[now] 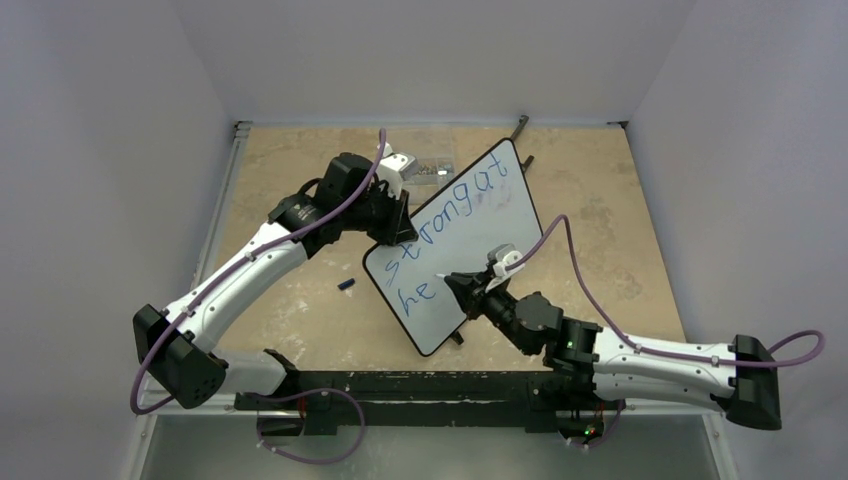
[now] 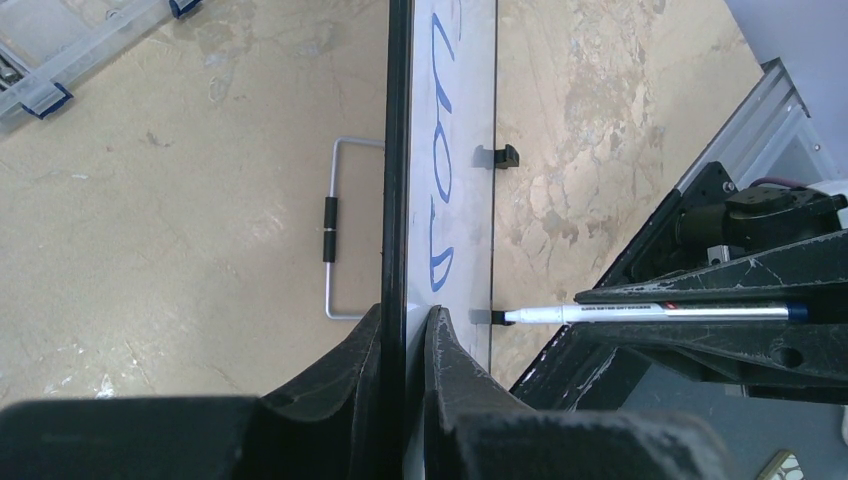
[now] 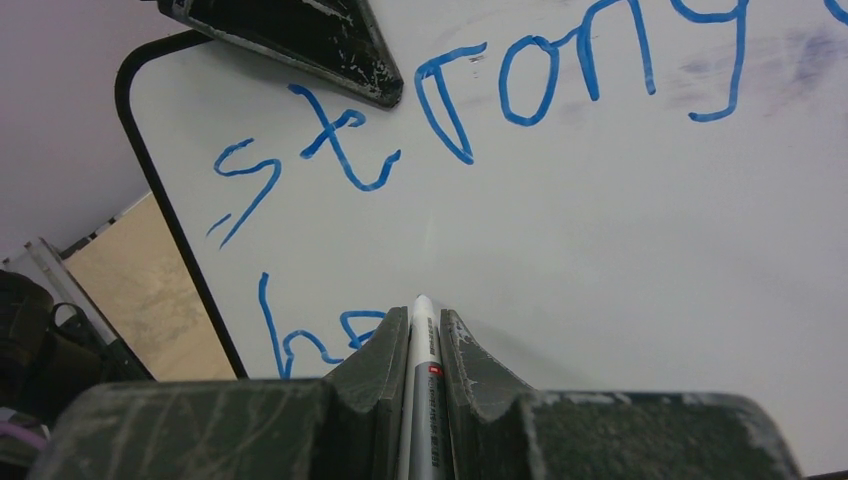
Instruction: Write a sentence on the whiteboard
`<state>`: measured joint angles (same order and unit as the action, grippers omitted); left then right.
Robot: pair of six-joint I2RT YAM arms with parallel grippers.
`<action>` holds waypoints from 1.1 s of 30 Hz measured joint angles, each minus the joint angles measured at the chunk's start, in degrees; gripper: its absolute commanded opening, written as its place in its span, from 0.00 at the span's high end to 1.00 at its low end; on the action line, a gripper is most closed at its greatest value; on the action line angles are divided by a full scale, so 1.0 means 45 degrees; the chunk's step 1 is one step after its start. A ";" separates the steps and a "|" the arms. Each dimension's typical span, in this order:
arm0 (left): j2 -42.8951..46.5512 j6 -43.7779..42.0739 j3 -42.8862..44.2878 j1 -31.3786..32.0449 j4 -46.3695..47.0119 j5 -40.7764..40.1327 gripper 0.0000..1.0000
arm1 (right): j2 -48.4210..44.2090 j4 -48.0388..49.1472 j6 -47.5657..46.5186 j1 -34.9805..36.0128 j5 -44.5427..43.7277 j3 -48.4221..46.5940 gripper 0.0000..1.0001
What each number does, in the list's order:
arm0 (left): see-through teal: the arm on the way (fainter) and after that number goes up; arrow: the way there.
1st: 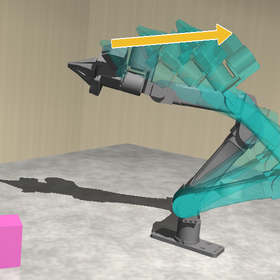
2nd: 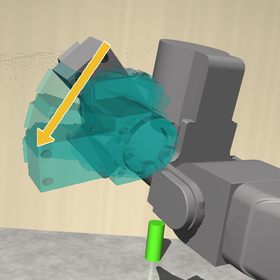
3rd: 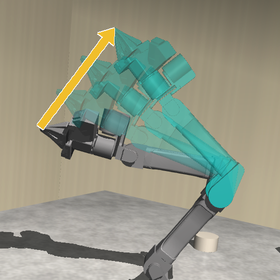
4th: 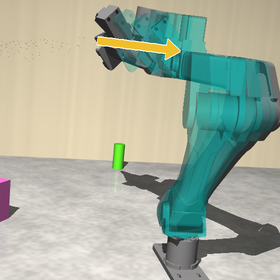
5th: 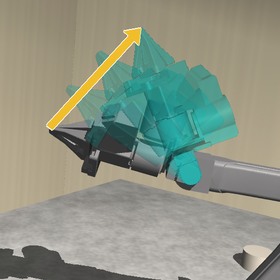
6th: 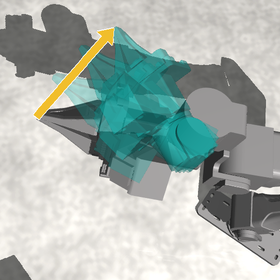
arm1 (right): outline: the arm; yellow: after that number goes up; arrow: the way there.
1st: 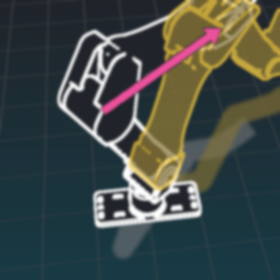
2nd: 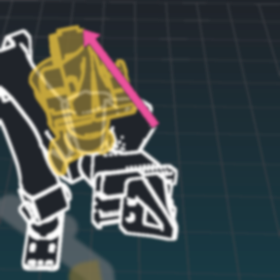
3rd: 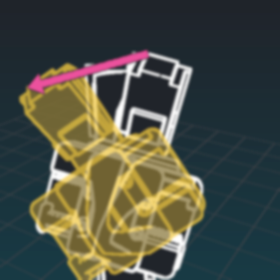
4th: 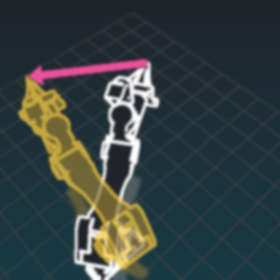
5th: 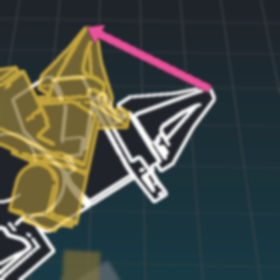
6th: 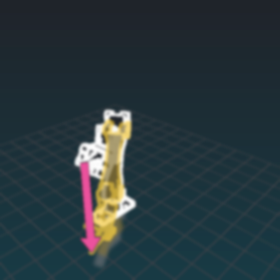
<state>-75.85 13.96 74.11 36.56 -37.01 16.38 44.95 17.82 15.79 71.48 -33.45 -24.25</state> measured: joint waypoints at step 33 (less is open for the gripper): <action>-0.0029 -0.0005 0.0000 -0.0097 -0.0024 0.0019 1.00 | 0.1535 0.0845 -0.0005 -0.0019 -0.0146 0.0039 1.00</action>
<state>-75.99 13.93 74.11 36.12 -37.12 16.47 51.86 21.63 15.77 71.40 -34.11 -24.08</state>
